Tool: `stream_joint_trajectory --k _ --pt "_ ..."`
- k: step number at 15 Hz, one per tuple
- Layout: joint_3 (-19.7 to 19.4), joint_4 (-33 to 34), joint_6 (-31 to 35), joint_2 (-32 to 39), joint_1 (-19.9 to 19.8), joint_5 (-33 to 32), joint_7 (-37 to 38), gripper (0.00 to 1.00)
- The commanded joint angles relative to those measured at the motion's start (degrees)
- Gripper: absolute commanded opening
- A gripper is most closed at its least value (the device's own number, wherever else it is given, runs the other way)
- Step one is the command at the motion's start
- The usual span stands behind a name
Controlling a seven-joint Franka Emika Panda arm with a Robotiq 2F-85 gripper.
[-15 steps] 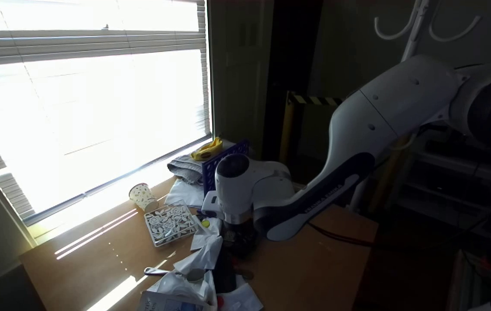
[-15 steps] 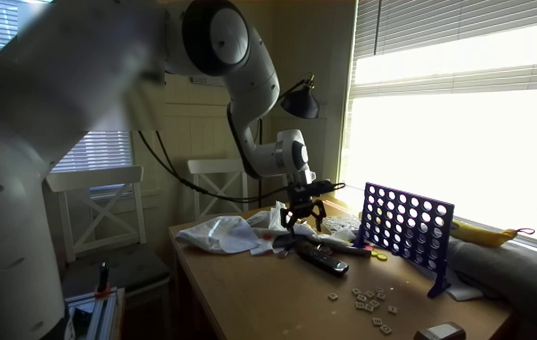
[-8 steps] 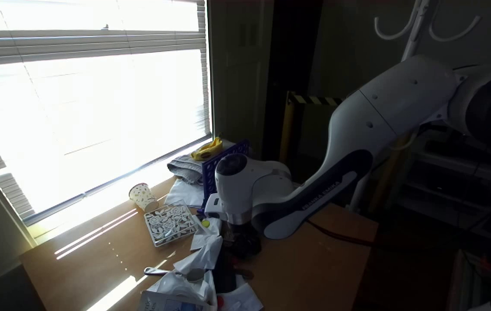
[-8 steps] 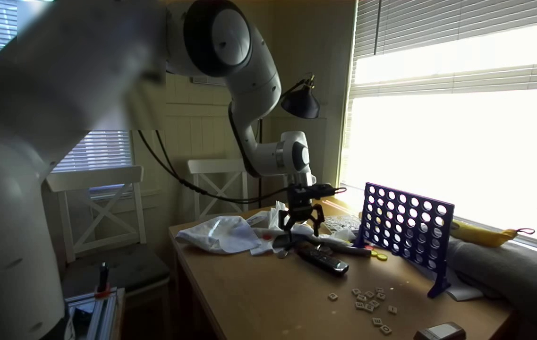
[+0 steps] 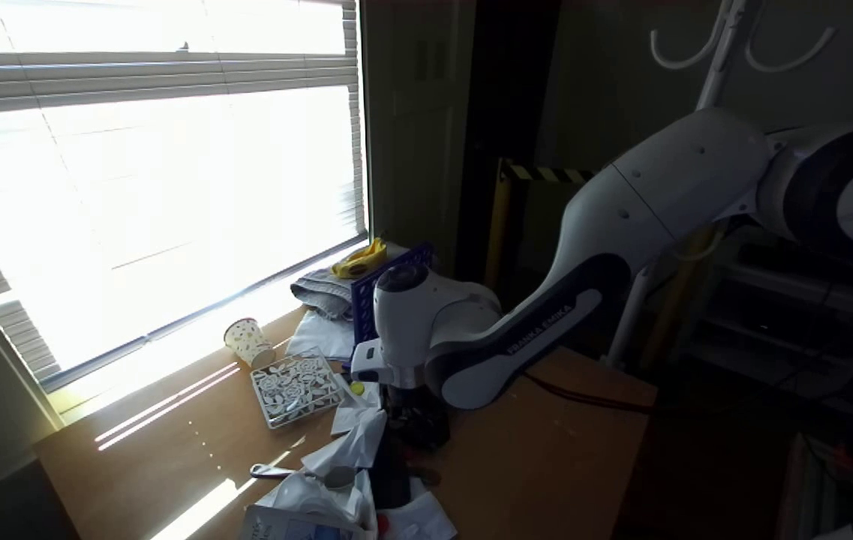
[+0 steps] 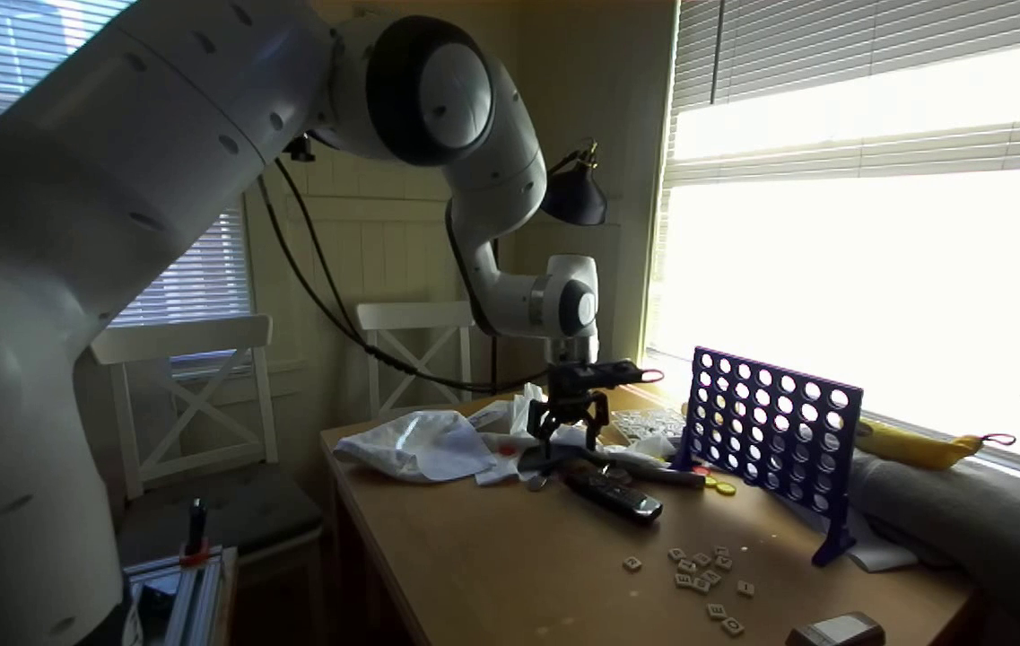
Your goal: Move the stapler to the right edge of the table and move the spatula to the open space
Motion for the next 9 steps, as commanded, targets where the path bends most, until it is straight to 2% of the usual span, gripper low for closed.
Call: stream_joint_trajectory --k 1,2,4,9 --pt "1.6 4.73 1.36 3.8 -2.05 2.87 -8.69 1.0" --pt "2.73 5.79 2.38 4.97 -3.01 3.97 -12.18 1.0" --pt "3.81 9.45 -0.4 7.76 -3.64 6.85 -16.6 1.0" --pt "2.96 16.39 -5.74 12.65 -3.29 10.74 -21.15 1.0"
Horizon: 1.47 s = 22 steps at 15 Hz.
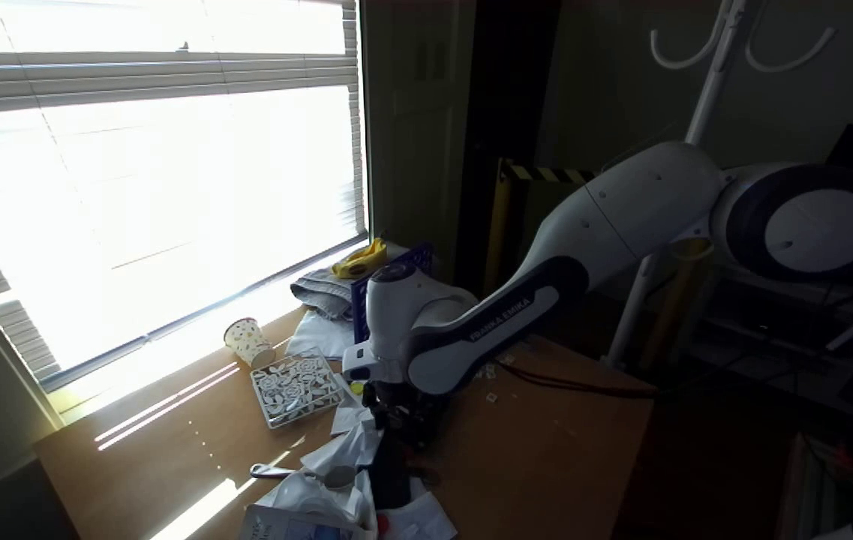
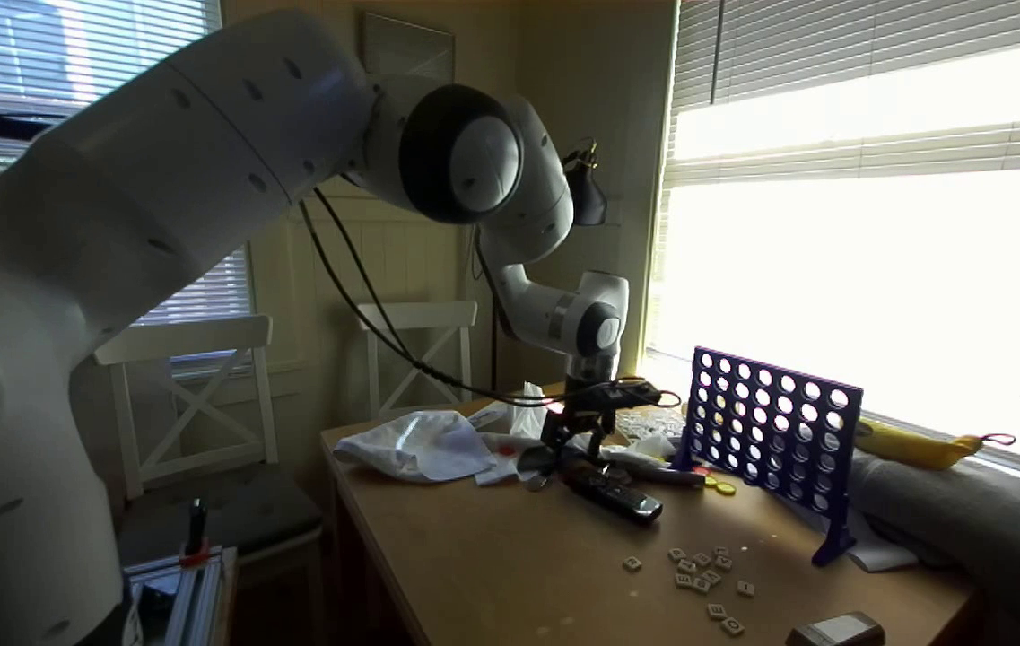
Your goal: Move the stapler to the right edge of the table and move the spatula to the open space
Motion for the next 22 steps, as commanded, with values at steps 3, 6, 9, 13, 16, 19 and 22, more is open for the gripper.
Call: stream_joint_trajectory --k 3,6,9,13,16,19,22 --pt "0.14 10.07 -4.27 5.58 -0.1 3.79 -5.68 1.0" --pt "-0.63 13.79 -6.42 7.12 0.77 4.08 -5.65 1.0" --pt "-1.56 17.08 -8.58 8.75 1.72 4.15 -4.1 1.0" --pt "-2.81 17.93 -12.75 8.73 2.77 3.85 -1.78 1.0" --pt "-2.9 18.68 -14.17 8.94 3.09 4.05 -1.23 1.0" --pt "-2.77 19.39 -14.94 9.7 3.47 3.9 -1.67 1.0" --pt "-2.72 21.37 -15.73 11.63 4.19 3.57 -2.67 0.93"
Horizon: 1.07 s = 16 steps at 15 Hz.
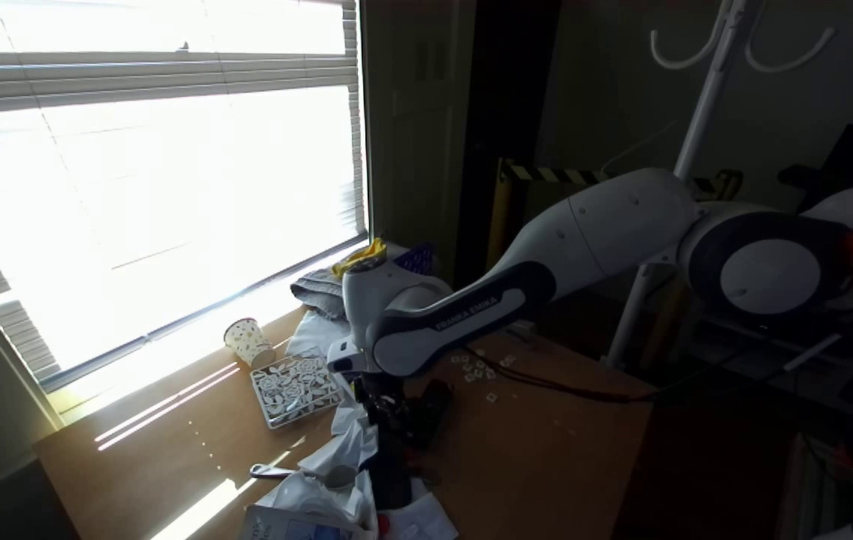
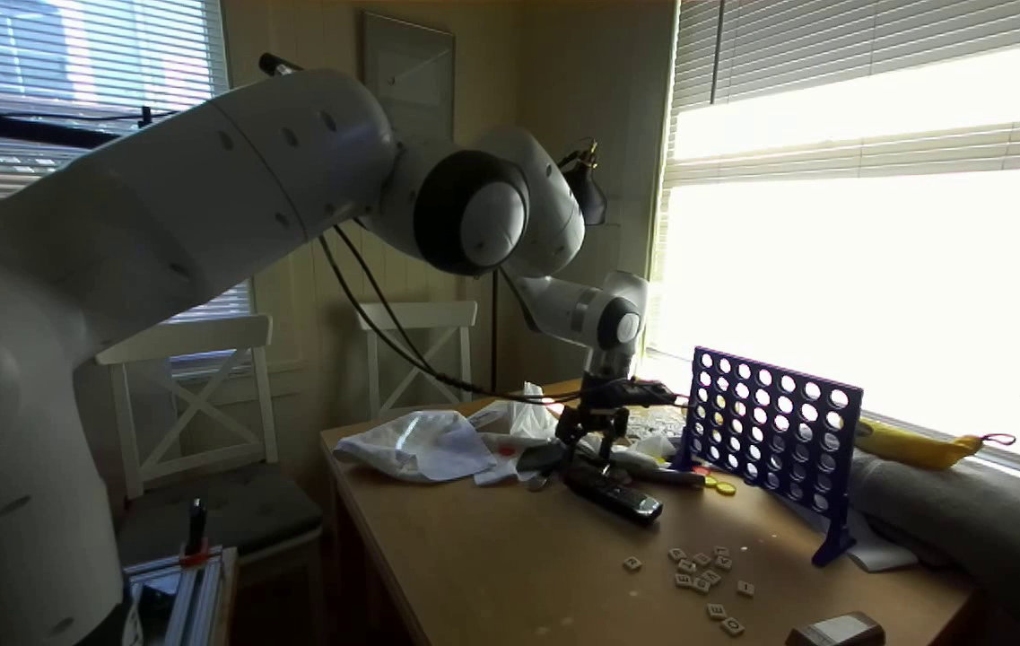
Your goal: Move the stapler to the right edge of the table and move the spatula to the open space
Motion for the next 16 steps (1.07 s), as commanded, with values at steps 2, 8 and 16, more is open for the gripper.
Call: stream_joint_trajectory --k 2,8,16 --pt "-0.76 5.91 -2.72 4.9 1.96 1.1 -1.29 0.9" --pt "-1.37 6.2 -1.69 4.39 2.98 0.51 -0.54 0.49" --pt "-0.97 4.9 -0.13 2.0 3.76 -1.02 0.44 0.0"
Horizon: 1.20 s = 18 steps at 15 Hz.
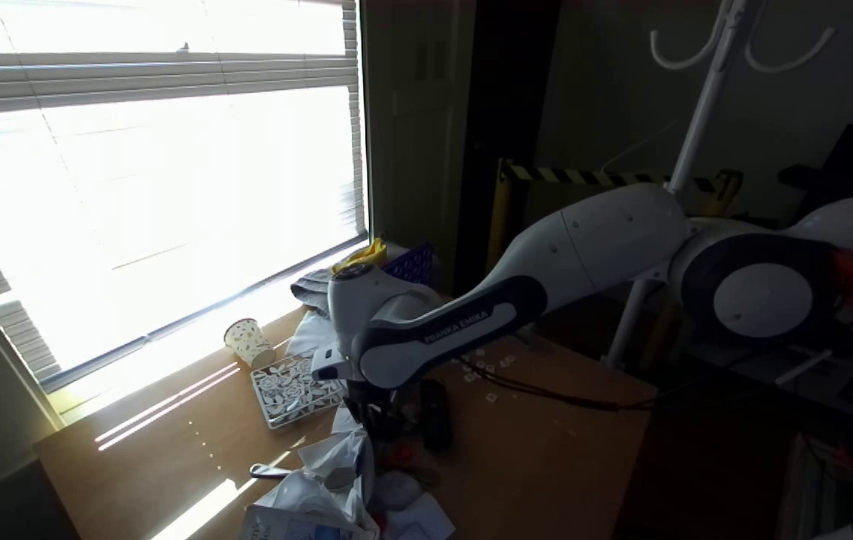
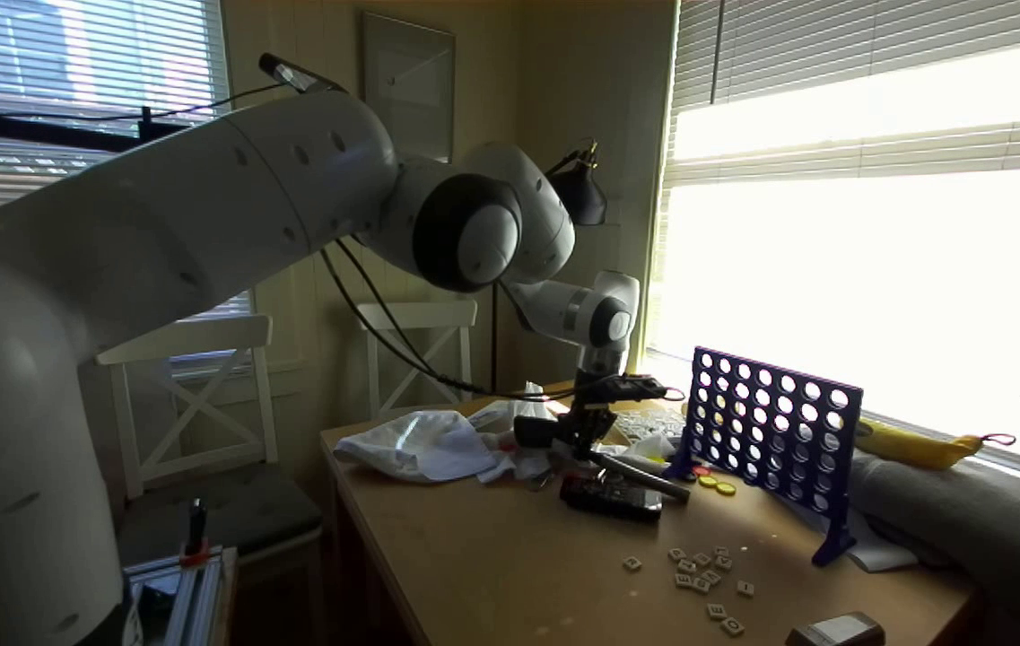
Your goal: Move the stapler to the right edge of the table and move the spatula to the open space
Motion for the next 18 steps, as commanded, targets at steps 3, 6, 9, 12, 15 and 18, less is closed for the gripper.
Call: stream_joint_trajectory --k 3,6,9,12,15,18 --pt "-0.61 -1.86 1.58 -2.39 1.6 -1.64 0.72 0.03" --pt "-1.36 -3.89 4.71 -4.57 2.8 -3.53 1.23 0.03" --pt "-1.71 -4.2 6.35 -5.24 3.62 -4.28 1.87 0.36" --pt "-1.97 -5.26 7.94 -6.15 4.08 -4.48 2.27 0.13" --pt "-2.27 -6.05 9.11 -6.83 4.4 -4.69 2.37 0.02" --pt "-2.57 -6.91 9.52 -7.39 4.44 -4.67 2.39 0.0"
